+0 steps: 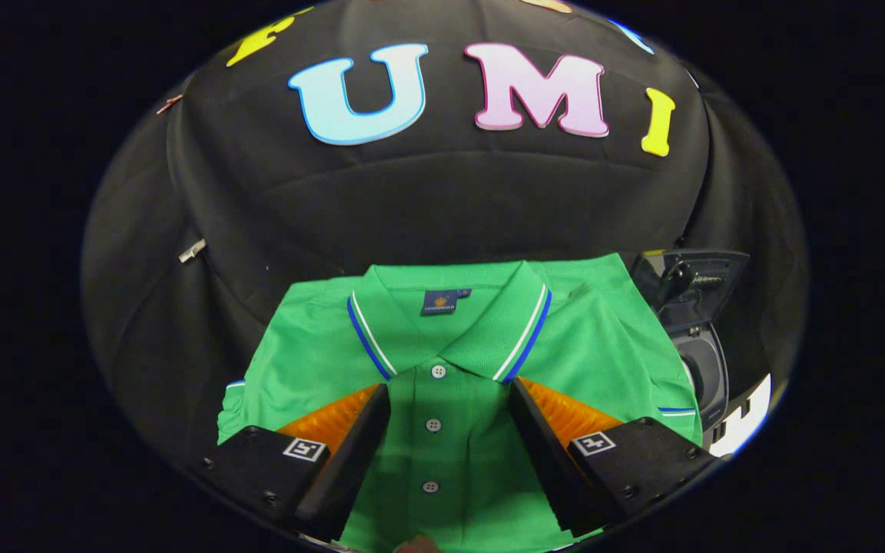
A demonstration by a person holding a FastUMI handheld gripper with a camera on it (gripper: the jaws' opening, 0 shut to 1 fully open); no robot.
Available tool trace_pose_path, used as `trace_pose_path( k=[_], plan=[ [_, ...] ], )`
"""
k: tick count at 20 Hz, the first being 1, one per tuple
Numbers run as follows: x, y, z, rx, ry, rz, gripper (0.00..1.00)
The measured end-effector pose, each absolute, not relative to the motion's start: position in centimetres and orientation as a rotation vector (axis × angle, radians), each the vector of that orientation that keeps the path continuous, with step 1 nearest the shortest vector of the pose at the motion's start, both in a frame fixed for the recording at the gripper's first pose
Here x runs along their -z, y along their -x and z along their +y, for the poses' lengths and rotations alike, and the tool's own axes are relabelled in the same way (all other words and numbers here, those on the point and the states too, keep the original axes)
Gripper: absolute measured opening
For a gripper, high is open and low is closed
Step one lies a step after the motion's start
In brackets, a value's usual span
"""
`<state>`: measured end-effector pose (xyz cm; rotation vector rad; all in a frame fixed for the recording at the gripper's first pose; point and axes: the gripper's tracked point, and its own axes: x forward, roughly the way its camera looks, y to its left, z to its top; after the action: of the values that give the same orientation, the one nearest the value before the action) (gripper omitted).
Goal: Put the clothes into the washing machine and then close the washing machine lid.
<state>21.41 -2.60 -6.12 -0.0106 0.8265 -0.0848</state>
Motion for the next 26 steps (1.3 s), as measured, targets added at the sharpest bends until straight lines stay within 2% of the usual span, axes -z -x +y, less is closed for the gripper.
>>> trace_pose_path(
  k=[5, 12, 15, 17, 26],
  plan=[
    [6.66, -21.47, -2.61, 0.147, 0.057, 1.055, 1.0],
    [6.66, -21.42, -3.11, 0.154, 0.071, 1.195, 1.0],
    [6.42, -21.47, -3.23, 0.141, 0.08, 1.219, 0.89],
    [6.36, -21.49, -3.33, 0.143, 0.083, 1.221, 0.66],
    [6.17, -21.33, -3.55, 0.122, 0.091, 1.19, 0.65]
  ],
)
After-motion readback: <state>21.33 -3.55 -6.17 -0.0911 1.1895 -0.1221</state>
